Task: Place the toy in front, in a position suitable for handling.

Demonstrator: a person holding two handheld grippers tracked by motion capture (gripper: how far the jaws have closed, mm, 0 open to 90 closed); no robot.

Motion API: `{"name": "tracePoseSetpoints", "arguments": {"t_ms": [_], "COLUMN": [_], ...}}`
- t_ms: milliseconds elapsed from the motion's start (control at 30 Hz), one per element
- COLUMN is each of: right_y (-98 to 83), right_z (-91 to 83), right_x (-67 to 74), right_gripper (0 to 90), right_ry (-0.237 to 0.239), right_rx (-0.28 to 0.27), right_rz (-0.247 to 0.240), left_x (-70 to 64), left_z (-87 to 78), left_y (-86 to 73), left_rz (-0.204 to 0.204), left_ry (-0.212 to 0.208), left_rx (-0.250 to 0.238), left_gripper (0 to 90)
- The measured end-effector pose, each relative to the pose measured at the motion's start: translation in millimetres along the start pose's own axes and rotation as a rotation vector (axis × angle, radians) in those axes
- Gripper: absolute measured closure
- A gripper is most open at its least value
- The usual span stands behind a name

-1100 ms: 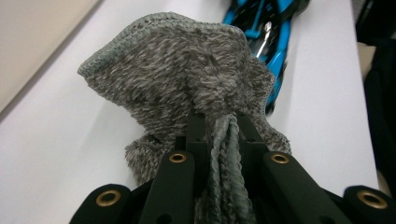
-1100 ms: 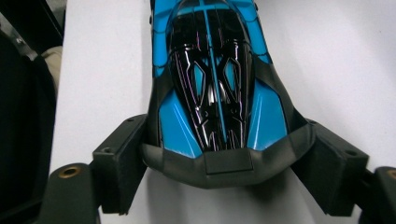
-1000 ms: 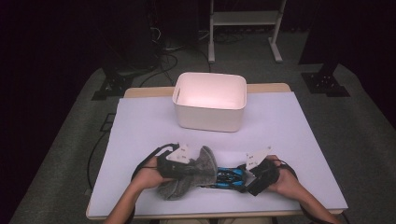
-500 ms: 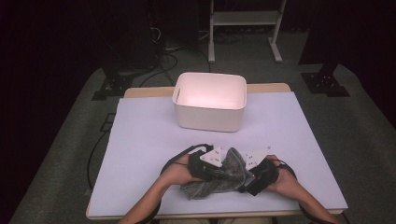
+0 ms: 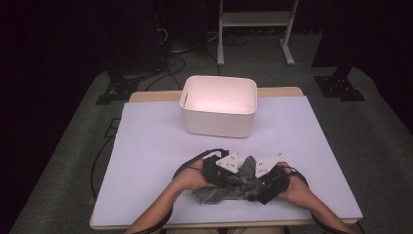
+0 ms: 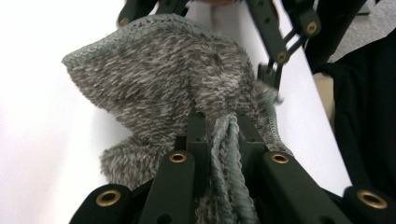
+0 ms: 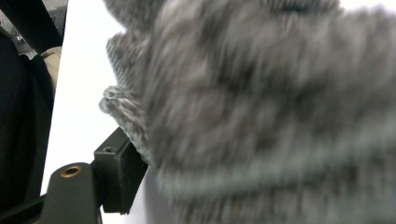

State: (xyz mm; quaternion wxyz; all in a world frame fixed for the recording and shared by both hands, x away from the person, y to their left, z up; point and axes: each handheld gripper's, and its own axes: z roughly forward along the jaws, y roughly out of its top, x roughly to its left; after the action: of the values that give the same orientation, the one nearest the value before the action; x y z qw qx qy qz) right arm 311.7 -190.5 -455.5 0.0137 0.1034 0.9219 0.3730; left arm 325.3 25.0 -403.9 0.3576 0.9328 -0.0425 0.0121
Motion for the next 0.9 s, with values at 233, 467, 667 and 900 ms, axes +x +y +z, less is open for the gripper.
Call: {"name": "tracePoseSetpoints", "arguments": {"t_ms": [233, 467, 667, 900], "right_y": [-0.1, 0.6, 2.8, 15.1], "right_z": [0.1, 1.6, 4.6, 13.8], "right_x": [-0.3, -0.6, -4.3, -3.9], "right_gripper": [22.8, 22.9, 22.3, 12.3], "right_ry": [0.003, 0.009, 0.036, 0.053], "right_rx": [0.0, -0.007, -0.008, 0.027], "right_rz": [-0.001, -0.001, -0.006, 0.021], "left_x": [-4.1, -9.1, -10.6, -10.6], "left_z": [-24.6, -40.9, -46.4, -38.2], "left_y": [-38.7, -70.3, -80.6, -74.8], "left_rz": [-0.083, -0.154, -0.178, -0.166], "left_ry": [0.043, 0.069, 0.081, 0.06], "left_rx": [0.018, 0.016, 0.015, 0.003], "left_gripper": [79.7, 79.7, 79.6, 79.6]}}
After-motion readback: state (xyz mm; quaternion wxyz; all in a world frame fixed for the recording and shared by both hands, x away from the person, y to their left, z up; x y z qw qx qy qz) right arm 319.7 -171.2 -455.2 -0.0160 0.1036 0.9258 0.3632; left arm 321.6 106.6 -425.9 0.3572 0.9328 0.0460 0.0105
